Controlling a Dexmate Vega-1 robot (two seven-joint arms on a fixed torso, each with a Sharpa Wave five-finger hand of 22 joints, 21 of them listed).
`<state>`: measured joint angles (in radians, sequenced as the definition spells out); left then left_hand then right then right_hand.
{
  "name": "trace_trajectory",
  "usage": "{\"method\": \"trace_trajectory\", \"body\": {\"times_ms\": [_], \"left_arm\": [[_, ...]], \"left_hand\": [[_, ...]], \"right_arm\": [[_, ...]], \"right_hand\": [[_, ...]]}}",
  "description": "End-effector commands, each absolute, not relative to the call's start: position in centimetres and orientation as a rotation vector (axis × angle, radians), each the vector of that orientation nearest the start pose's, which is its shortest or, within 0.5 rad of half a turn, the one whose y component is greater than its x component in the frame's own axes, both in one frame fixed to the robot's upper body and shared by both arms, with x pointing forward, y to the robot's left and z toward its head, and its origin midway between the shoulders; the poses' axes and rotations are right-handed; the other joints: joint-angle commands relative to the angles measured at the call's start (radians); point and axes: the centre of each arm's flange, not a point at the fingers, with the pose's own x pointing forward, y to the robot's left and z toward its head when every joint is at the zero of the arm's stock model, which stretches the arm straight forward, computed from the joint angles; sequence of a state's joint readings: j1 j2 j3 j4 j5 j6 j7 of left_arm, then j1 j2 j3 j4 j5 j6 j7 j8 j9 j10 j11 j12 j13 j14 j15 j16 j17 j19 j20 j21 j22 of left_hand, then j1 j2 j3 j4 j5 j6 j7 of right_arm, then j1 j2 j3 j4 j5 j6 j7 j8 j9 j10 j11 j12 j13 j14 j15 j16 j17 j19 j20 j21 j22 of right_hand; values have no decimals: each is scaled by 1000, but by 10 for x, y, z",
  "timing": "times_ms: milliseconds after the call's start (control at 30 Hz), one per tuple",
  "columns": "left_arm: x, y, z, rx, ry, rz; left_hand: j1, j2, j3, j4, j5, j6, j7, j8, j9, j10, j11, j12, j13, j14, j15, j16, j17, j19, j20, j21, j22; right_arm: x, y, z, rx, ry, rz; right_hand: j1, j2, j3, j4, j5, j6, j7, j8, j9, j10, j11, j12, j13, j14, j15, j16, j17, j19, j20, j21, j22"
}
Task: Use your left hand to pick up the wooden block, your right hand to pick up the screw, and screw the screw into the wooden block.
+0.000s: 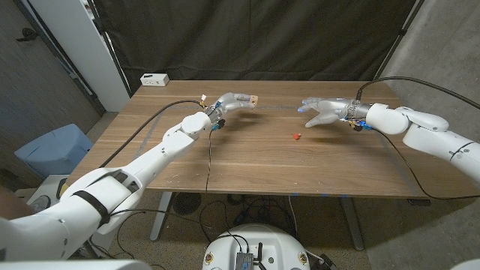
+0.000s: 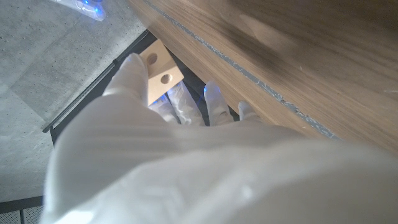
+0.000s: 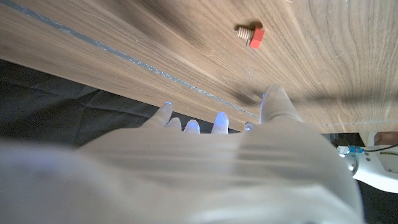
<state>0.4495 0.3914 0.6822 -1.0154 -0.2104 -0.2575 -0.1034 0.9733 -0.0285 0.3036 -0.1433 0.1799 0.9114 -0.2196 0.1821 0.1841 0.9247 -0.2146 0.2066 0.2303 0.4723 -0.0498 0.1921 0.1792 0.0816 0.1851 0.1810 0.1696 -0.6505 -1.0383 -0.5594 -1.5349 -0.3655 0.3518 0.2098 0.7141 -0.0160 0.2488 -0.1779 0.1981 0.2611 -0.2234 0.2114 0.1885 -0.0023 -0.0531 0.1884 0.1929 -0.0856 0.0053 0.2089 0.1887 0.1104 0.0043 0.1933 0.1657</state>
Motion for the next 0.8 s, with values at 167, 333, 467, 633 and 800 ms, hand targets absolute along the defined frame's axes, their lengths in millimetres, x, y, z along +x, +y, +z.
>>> {"method": "trace_trajectory", "body": {"times_ms": [167,333,467,633,800], "left_arm": [[703,156,40,558,-584,-423],[702,155,39,557,-576,-426],[701,153,39,575,-576,-424],[699,150,39,590,-579,-428],[698,148,38,589,-577,-432]], "left_hand": [[-4,12,-1,5,-2,-4,1,4,4,-6,-2,0,3,-7,-5,3,3,-10,9,3,4],[-4,12,-1,4,-2,-6,0,5,4,-6,-3,1,3,-8,-7,3,3,-12,7,4,4],[-4,13,-2,4,-2,-5,1,5,4,-6,-3,1,3,-8,-7,4,3,-13,7,4,4],[-5,15,-2,4,-2,-3,1,7,4,-7,-3,1,3,-14,-3,2,3,-18,6,3,4],[-6,16,-3,5,-2,-2,1,7,4,-8,-3,2,2,-14,-6,3,3,-21,7,3,4]], "right_arm": [[600,-325,47,-1680,-641,345],[605,-328,41,-1653,-649,367],[608,-330,40,-1651,-656,380],[612,-331,40,-1657,-667,394],[616,-330,41,-1667,-681,409]], "right_hand": [[24,-7,10,3,6,3,2,1,6,-35,-8,-8,6,-9,3,-7,3,-10,3,-7,2],[36,-15,12,5,12,0,2,-1,6,-70,-7,-13,6,-29,8,-14,4,-11,3,-7,2],[43,-18,13,5,16,-2,2,-3,6,-87,-6,-15,7,-36,10,-16,5,-12,3,-7,2],[49,-22,13,5,20,-4,2,-4,7,-101,-6,-15,7,-40,12,-17,6,-11,2,-6,2],[56,-24,15,5,24,-7,2,-5,7,-111,-6,-15,7,-44,12,-17,6,-8,2,-5,2]]}}
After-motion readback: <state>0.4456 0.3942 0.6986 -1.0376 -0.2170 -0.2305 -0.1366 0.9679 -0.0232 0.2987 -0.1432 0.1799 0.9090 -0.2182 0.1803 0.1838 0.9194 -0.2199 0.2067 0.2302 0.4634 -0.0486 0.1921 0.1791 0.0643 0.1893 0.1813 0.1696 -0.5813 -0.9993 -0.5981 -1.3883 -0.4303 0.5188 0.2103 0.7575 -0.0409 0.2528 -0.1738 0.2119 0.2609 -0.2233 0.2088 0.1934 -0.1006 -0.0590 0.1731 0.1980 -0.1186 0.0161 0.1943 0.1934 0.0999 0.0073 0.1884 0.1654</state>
